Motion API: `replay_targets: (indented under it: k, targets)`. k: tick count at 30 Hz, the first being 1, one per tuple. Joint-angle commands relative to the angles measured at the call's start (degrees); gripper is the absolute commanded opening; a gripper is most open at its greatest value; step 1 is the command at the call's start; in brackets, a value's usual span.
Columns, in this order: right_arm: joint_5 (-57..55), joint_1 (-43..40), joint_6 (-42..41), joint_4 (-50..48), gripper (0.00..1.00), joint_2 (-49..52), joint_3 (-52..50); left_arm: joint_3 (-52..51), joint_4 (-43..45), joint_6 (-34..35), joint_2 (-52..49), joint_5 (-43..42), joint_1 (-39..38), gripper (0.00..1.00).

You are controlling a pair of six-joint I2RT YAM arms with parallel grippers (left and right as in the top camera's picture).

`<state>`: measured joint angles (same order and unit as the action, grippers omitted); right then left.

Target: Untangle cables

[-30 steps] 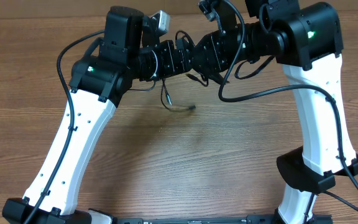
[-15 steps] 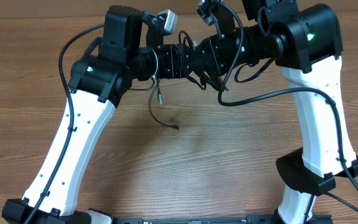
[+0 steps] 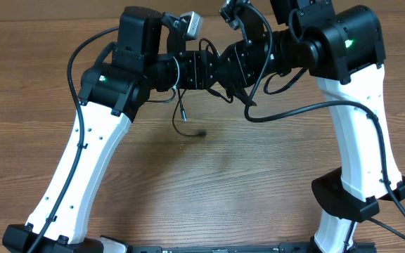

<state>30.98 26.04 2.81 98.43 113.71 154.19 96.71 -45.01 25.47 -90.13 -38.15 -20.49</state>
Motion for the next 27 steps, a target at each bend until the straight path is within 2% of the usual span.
replay_targets:
  k: [1,4,7,9,10,13,24,27]
  targets:
    - [-5.57,1.60,0.20,-1.44,0.04,-1.53,1.51,-0.20,-0.33,-1.53,0.22,-1.75,-1.84,0.42]
    - [-8.09,1.42,0.22,-1.49,0.04,-1.53,1.51,-0.20,-0.79,-1.55,0.22,-1.75,-1.81,0.40]
    - [-8.50,0.39,0.22,-1.77,0.04,-1.53,1.51,-0.20,-0.90,-1.55,0.22,-1.73,-1.81,0.45]
    - [-8.46,-0.63,0.20,-2.01,0.04,-1.53,1.51,-0.20,-1.29,-1.70,0.22,-1.64,-1.81,0.53]
    - [-8.46,-1.38,0.20,-2.03,0.04,-1.53,1.51,-0.20,-1.53,-1.75,0.22,-1.29,-1.81,0.61]
    - [-8.44,-2.75,0.17,-1.99,0.04,-1.53,1.51,-0.20,-2.91,-1.73,0.22,1.29,-1.81,0.68]
    - [-7.37,-5.60,0.20,-2.08,0.04,-1.53,1.51,-0.20,-4.28,-1.79,0.22,5.68,-1.81,0.65]
    - [-7.34,-5.60,0.20,-2.10,0.04,-1.53,1.51,-0.20,-5.44,-3.87,0.22,6.82,-1.81,0.66]
